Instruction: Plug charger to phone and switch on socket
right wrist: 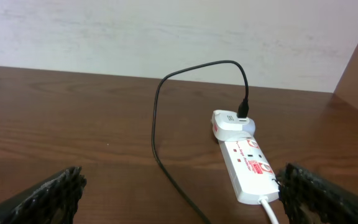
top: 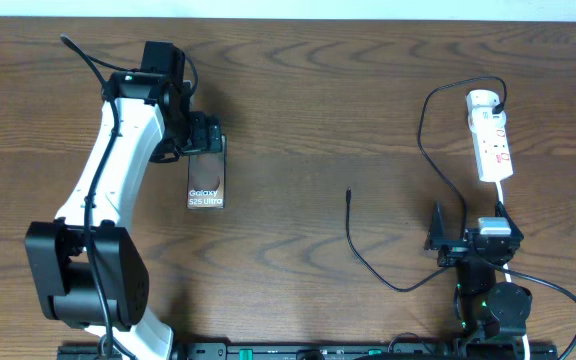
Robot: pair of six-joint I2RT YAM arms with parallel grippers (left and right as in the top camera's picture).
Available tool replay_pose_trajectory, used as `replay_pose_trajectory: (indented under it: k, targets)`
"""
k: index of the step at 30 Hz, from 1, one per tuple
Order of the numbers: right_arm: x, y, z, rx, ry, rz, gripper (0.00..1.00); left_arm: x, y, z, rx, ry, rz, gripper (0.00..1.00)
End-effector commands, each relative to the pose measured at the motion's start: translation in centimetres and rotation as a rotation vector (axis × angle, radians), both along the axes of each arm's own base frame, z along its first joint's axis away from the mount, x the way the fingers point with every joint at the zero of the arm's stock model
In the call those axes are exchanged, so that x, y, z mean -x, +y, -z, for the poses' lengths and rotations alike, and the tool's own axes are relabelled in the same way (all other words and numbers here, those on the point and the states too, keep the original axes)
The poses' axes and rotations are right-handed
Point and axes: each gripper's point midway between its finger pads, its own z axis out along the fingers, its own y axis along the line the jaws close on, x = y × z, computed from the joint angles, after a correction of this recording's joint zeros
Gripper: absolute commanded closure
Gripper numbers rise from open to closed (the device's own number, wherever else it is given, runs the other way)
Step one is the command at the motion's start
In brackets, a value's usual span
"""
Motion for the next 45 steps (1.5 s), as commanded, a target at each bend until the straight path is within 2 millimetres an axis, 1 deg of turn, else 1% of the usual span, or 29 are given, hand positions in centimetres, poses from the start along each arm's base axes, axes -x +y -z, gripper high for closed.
replay_pose_trajectory:
  k: [1, 9, 11, 18, 24, 26, 34, 39, 45]
  targets:
    - [0.0, 0.3, 0.0, 0.011, 0.0, -0.009, 0.01, -1.0, 0.6, 0.5, -0.026, 0.001, -0.027, 0.02]
    - [0.0, 0.3, 0.0, 0.011, 0.0, -0.009, 0.01, -1.1, 0.2, 3.6, -0.015, 0.078, -0.025, 0.02]
    - [0.0, 0.3, 0.0, 0.01, 0.0, -0.009, 0.01, -1.1, -0.1, 4.2, 0.0, 0.091, -0.022, 0.02]
    - [0.0, 0.3, 0.0, 0.01, 0.0, -0.009, 0.01, -1.2, -0.1, 5.5, -0.004, 0.116, -0.016, 0.02]
    - [0.0, 0.3, 0.0, 0.011, 0.0, -0.009, 0.01, -1.1, -0.1, 7.6, -0.01, 0.164, 0.0, 0.02]
    - [0.0, 0.3, 0.0, 0.011, 0.0, -0.009, 0.01, -1.0, -0.1, 8.0, -0.01, 0.175, 0.0, 0.02]
    - [0.0, 0.3, 0.0, 0.011, 0.0, -0.009, 0.01, -1.0, -0.7, 8.2, -0.014, 0.175, 0.031, 0.02]
    - [0.0, 0.3, 0.0, 0.011, 0.0, -0.009, 0.01, -1.3, -1.3, 8.2, -0.018, 0.157, 0.056, 0.02]
    - [0.0, 0.3, 0.0, 0.011, 0.0, -0.009, 0.01, -1.6, -1.4, 8.2, -0.017, 0.146, 0.057, 0.02]
